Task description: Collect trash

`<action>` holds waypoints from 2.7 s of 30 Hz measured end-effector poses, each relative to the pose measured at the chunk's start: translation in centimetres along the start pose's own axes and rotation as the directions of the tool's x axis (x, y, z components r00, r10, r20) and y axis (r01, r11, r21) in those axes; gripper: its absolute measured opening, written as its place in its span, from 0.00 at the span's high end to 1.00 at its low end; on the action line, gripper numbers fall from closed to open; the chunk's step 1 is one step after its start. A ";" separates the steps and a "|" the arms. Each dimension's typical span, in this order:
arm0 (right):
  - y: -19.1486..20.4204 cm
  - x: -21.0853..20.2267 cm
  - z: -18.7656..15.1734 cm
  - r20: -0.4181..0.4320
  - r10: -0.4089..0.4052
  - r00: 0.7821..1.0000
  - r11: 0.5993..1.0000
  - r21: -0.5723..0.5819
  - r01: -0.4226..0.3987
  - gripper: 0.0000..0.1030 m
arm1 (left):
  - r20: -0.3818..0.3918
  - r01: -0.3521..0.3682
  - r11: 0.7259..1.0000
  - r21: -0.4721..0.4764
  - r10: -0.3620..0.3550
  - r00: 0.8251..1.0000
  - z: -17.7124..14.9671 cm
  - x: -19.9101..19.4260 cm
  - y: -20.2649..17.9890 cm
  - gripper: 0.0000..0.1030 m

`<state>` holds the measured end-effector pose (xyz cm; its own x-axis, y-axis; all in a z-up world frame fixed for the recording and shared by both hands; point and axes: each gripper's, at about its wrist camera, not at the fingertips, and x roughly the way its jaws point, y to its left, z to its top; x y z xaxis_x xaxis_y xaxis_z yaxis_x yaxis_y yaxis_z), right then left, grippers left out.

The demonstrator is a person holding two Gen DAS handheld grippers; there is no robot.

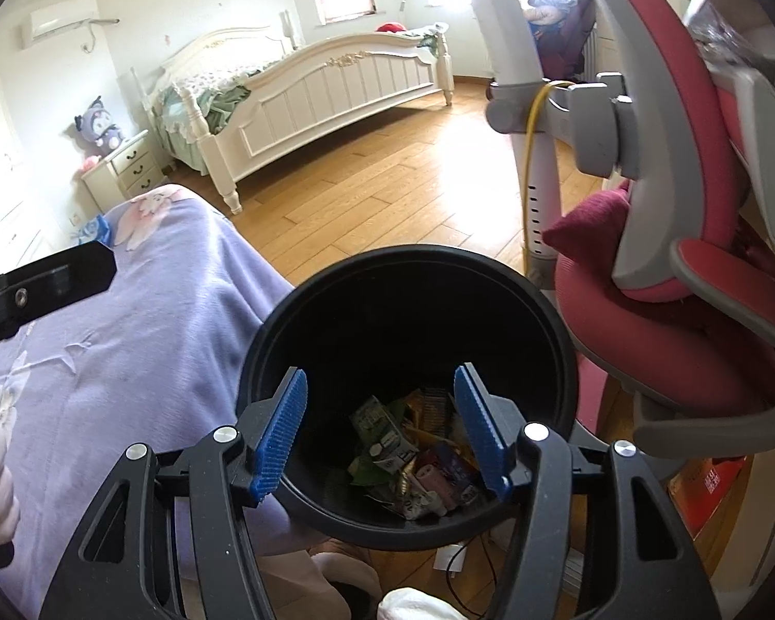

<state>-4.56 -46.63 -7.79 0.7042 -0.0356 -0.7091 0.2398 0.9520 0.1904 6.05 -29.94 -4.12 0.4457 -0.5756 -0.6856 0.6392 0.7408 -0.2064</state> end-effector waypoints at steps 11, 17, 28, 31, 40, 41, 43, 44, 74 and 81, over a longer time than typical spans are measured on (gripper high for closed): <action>4.5 0.9 2.2 0.010 0.051 0.999 0.996 -0.070 -0.051 0.42 | 0.020 -0.253 0.933 -0.257 0.267 0.963 1.2 -3.8 14.1 0.16; 7.4 2.0 3.2 0.010 0.076 0.997 0.991 -0.111 -0.075 0.42 | -0.013 -0.348 0.867 -0.356 0.368 0.930 3.1 -3.7 22.2 0.16; 8.9 3.1 3.3 -0.006 0.077 0.997 0.988 -0.132 -0.077 0.42 | -0.059 -0.388 0.864 -0.320 0.391 0.919 6.3 1.3 26.9 0.17; 8.8 3.0 3.1 -0.006 0.074 0.997 0.989 -0.130 -0.074 0.42 | -0.082 -0.409 0.863 -0.295 0.404 0.911 6.4 2.6 26.8 0.52; 8.5 2.0 2.5 0.014 0.084 0.996 0.990 -0.116 -0.082 0.42 | -0.001 -0.324 0.930 -0.174 0.329 0.944 5.1 0.8 21.3 0.84; 8.3 1.7 2.4 0.019 0.084 0.996 0.990 -0.114 -0.082 0.42 | 0.013 -0.310 0.937 -0.163 0.316 0.949 4.8 0.4 20.1 0.84; 7.9 1.1 2.3 0.034 0.085 0.996 0.991 -0.107 -0.081 0.42 | 0.039 -0.267 0.954 -0.138 0.275 0.961 4.3 -1.0 17.2 0.84; 7.7 0.8 2.2 0.041 0.085 0.996 0.991 -0.104 -0.080 0.42 | 0.051 -0.247 0.961 -0.124 0.255 0.966 4.2 -1.6 15.9 0.84; -0.6 -2.4 -0.4 0.064 -0.025 0.998 0.999 0.037 0.023 0.42 | -0.057 0.082 0.994 0.077 -0.078 0.995 1.2 2.7 -5.4 0.49; -0.6 -2.5 -0.9 0.056 -0.020 0.998 0.999 0.043 0.017 0.24 | 0.002 0.066 0.993 0.097 -0.067 0.998 0.8 0.7 -5.0 0.18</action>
<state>-7.08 -46.84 -6.75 0.7356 -0.0711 -0.6737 0.2805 0.9372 0.2074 3.62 -34.31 -2.99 0.4033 -0.6247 -0.6686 0.7254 0.6637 -0.1825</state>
